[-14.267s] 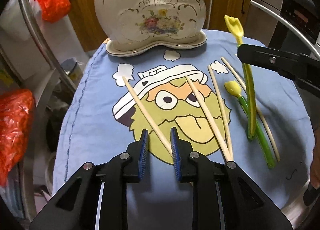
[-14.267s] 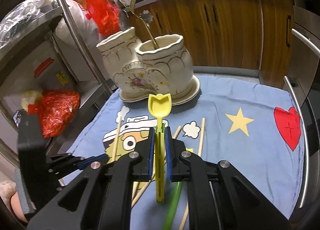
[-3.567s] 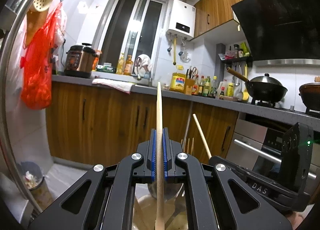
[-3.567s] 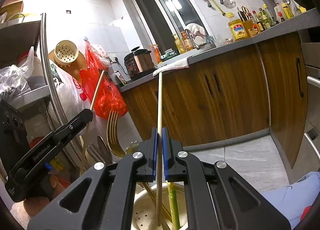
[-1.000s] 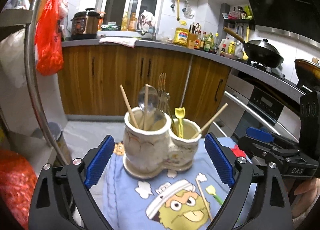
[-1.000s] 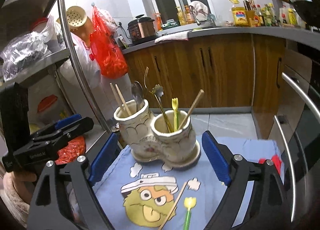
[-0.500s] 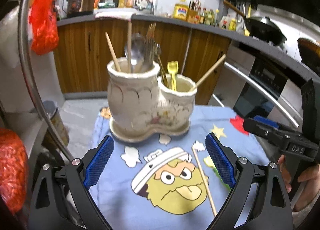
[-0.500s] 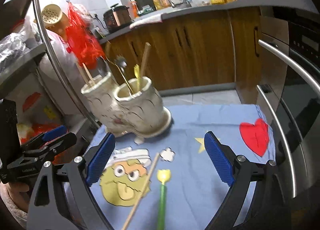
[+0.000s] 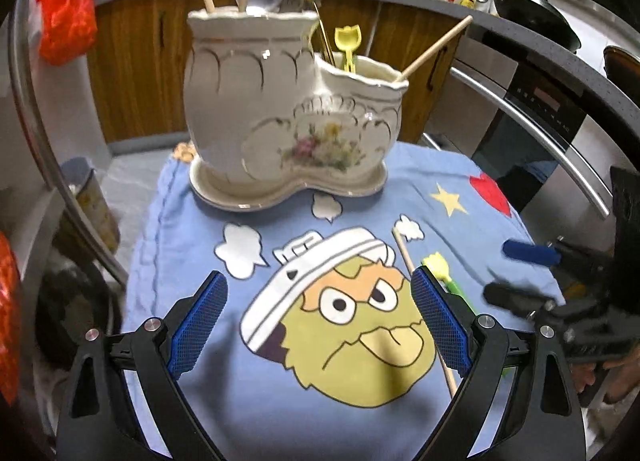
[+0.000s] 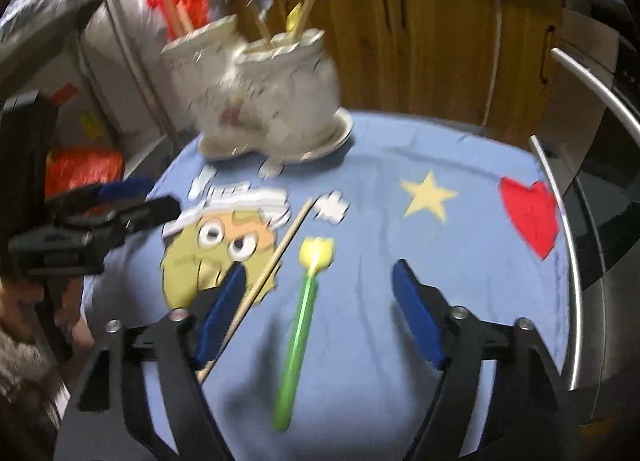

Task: Organize utensils
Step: 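Move both open tools back toward the remaining green spoon and chopstick, then grasp the green-handled spoon with the right tool while the left tool grasps the chopstick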

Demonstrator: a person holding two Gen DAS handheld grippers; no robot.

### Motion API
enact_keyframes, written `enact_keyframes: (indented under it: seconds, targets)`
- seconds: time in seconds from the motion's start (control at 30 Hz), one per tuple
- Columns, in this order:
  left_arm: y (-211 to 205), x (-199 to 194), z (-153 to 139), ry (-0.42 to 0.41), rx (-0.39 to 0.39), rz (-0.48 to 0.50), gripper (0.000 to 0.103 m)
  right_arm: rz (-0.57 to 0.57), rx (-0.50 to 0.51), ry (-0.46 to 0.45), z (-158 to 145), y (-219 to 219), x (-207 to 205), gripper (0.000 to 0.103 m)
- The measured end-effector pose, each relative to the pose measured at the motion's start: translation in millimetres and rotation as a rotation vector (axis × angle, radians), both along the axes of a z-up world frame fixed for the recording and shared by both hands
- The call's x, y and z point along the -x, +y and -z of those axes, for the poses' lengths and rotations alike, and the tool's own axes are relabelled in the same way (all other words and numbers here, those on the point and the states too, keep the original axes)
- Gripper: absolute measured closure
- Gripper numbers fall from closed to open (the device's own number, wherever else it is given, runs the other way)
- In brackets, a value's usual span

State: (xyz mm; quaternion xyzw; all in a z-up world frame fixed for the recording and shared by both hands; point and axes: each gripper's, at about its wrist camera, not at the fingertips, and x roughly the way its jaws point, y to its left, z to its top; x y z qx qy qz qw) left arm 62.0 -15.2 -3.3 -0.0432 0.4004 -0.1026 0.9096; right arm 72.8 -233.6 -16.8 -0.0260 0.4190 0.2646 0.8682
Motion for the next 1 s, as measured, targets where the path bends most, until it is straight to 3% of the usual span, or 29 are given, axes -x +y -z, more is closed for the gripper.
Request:
enact_keyframes:
  seconds: [0.2,0.4,0.5,0.87,1.0]
  targets:
    - [-11.9,0.0,6.7,0.020,-0.035,0.037,0.010,-0.038,0.088,0.017,15.6,14.4,4.2,0.073]
    - [-23.4,-1.1,11.2,0.024,-0.067,0.063,0.011,-0.035,0.118,0.037,24.2,19.4,-2.2,0.082]
    - [-25.3,-2.3,13.4,0.032,-0.067,0.069,0.011,-0.045,0.145,0.003,24.9,23.4,-2.9,0.090]
    - [-56.3,-1.3,22.9,0.042,-0.113,0.143,0.012,0.071,0.006,0.020,8.4,-12.9,-19.2,0.093]
    - [-74.2,1.2,24.9,0.041,-0.135,0.180,0.023,0.087,0.002,0.015,7.0,-19.8,-20.7,0.093]
